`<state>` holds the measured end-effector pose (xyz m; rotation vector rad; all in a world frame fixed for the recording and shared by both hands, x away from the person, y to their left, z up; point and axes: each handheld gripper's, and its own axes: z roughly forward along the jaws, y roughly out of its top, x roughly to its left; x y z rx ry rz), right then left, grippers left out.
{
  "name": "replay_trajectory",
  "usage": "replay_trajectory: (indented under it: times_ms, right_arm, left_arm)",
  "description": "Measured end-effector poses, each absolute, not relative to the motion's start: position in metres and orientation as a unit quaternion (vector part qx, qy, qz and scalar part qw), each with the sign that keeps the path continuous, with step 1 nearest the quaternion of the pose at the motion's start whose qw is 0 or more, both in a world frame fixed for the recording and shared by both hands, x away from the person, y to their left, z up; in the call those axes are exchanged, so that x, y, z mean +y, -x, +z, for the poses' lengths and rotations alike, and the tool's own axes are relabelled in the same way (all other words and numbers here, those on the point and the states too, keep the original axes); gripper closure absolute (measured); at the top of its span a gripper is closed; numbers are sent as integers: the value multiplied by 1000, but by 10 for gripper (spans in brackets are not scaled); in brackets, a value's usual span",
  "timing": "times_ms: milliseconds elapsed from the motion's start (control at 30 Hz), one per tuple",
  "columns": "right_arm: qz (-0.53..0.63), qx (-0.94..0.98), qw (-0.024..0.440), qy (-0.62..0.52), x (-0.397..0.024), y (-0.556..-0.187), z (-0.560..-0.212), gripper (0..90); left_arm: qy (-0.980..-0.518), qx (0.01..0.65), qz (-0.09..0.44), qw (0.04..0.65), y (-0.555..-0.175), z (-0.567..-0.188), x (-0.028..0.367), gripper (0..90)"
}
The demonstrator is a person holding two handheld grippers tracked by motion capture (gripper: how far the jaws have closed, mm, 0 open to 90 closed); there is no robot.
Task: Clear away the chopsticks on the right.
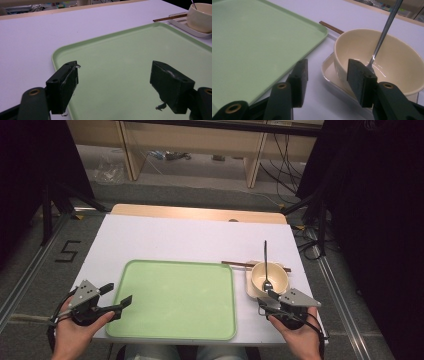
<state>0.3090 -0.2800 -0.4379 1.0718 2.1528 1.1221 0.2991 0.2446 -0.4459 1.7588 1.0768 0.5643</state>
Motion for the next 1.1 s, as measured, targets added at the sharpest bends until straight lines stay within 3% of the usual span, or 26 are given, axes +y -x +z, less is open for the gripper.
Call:
replay_trajectory:
  times_ms: [200, 300, 367, 633, 900, 1100]
  right_arm:
    - [411, 791, 244, -381, -280, -310, -438, 544]
    - [410, 796, 233, -379, -276, -311, -438, 600]
    - [399, 803, 261, -357, -275, -312, -435, 630]
    - [379, 829, 266, -315, -260, -321, -420, 749]
    - [299, 872, 287, -260, -239, -355, -398, 860]
    - [246, 897, 257, -262, -228, -384, -390, 900]
  left_arm:
    - [-721, 445, 225, 480, -301, -448, 244, 225]
    - [-724, 439, 228, 480, -300, -447, 244, 226]
    - [-722, 439, 224, 486, -299, -446, 244, 226]
    - [-720, 438, 220, 492, -298, -445, 242, 227]
    - [-724, 429, 219, 493, -303, -445, 240, 228]
    - [-722, 432, 220, 494, -302, -445, 241, 229]
